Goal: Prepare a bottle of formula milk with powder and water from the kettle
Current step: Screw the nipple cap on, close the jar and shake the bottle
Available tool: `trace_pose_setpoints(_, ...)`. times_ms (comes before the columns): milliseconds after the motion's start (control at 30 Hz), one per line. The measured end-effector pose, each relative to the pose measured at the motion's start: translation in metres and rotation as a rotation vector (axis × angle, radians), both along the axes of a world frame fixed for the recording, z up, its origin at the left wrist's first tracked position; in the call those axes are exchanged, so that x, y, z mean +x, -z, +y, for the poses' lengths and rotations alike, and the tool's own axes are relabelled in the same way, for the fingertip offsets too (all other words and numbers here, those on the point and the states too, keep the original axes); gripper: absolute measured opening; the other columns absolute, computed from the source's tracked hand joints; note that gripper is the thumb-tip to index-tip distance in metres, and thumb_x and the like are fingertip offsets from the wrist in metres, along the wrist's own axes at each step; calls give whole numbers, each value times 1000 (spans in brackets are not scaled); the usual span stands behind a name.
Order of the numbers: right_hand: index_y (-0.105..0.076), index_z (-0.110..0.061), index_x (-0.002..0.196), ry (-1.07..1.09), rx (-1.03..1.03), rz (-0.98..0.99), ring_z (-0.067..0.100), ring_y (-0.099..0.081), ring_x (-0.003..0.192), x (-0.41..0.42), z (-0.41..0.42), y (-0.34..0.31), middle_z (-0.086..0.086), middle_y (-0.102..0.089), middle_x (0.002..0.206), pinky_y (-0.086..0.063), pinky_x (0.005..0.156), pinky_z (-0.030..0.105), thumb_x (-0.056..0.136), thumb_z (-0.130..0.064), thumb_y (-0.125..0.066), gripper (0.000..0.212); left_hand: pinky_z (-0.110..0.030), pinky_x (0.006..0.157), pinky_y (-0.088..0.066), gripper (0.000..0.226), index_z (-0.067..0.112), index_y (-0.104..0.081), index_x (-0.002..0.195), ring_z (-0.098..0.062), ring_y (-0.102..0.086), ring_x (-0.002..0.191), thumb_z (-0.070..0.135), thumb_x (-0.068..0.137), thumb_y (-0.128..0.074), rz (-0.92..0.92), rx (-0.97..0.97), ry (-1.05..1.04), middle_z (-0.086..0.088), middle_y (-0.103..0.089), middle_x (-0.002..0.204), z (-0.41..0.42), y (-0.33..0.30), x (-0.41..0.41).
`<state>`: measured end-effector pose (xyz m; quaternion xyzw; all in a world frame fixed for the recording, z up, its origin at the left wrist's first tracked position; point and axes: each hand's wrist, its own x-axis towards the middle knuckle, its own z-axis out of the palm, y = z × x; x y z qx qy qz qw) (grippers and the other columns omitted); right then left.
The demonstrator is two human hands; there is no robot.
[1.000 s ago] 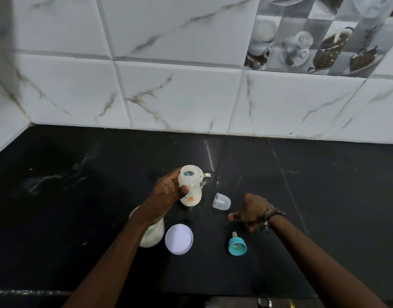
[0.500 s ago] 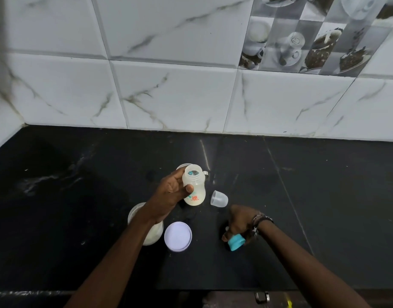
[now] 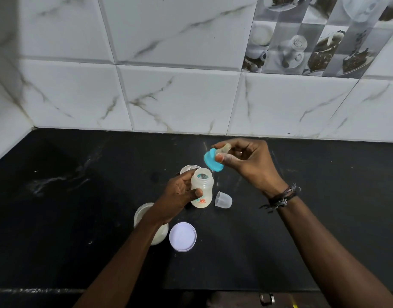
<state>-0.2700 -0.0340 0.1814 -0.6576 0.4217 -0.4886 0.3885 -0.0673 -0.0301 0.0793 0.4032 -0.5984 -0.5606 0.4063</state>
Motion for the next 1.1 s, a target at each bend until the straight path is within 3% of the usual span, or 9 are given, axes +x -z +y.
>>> trace_pose_setpoints(100,-74,-4,99,-62,-50,54,18,-75,92,12,1,4,9,-76,101,-59,82,30,76,-3,-81,23,-22,92,-52,75,17,-56,126,-11,-64,113,54,65,-78,11,24,2,14,-71,115,4,-8,0)
trace_pose_setpoints(200,-74,1,102,-111,-35,98,17,-75,91,17,1,10,8,-77,100,-60,80,30,76,-4,-82,28,-28,95,-53,60,21,-57,120,-11,-66,109,41,68,-78,25,20,-2,16,-72,110,7,-14,-3)
trace_pose_setpoints(367,-73,-2,104,-139,4,201,15,-75,91,16,3,12,5,-77,100,-61,83,36,79,-11,-81,28,-23,88,-53,48,20,-56,121,-10,-66,109,17,77,-76,9,19,-36,16,-72,110,9,-14,-4)
trace_pose_setpoints(467,-70,-4,110,-201,44,248,15,-73,97,9,2,10,4,-75,105,-60,88,38,79,-8,-80,33,-18,84,-54,45,16,-54,123,-1,-66,104,0,83,-67,-35,6,-55,19,-72,104,10,-10,-6)
trace_pose_setpoints(600,-61,-10,127,-297,80,356,11,-69,109,2,4,8,0,-71,118,-56,95,36,80,-1,-78,50,-13,80,-51,44,20,-53,121,4,-65,102,0,84,-67,-62,-14,-71,13,-65,112,11,-9,-7)
trace_pose_setpoints(733,-59,-13,130,-244,32,382,7,-67,109,4,10,12,-4,-70,121,-56,94,31,79,-1,-79,57,-15,84,-53,47,22,-55,122,4,-65,102,5,81,-70,-76,-32,-89,24,-66,109,14,-9,-8)
trace_pose_setpoints(900,-58,-16,132,-35,-93,494,1,-68,90,8,19,18,-12,-71,103,-54,82,19,63,-27,-93,78,-16,90,-51,52,26,-53,123,4,-63,108,12,79,-75,-120,-71,-107,12,-64,119,17,-6,-10)
trace_pose_setpoints(1000,-51,-19,135,67,-172,705,8,-66,81,12,22,13,-10,-69,92,-57,74,28,56,-61,-85,96,-22,96,-50,56,24,-53,128,1,-62,111,19,77,-77,-139,-70,-105,7,-64,124,19,-2,-11)
trace_pose_setpoints(1100,-32,-24,147,61,-101,874,13,-62,100,13,21,8,-5,-66,112,-53,85,30,56,-70,-80,113,-33,100,-50,58,18,-54,132,-8,-62,116,19,79,-76,-134,-67,-106,0,-64,129,19,-2,-13)
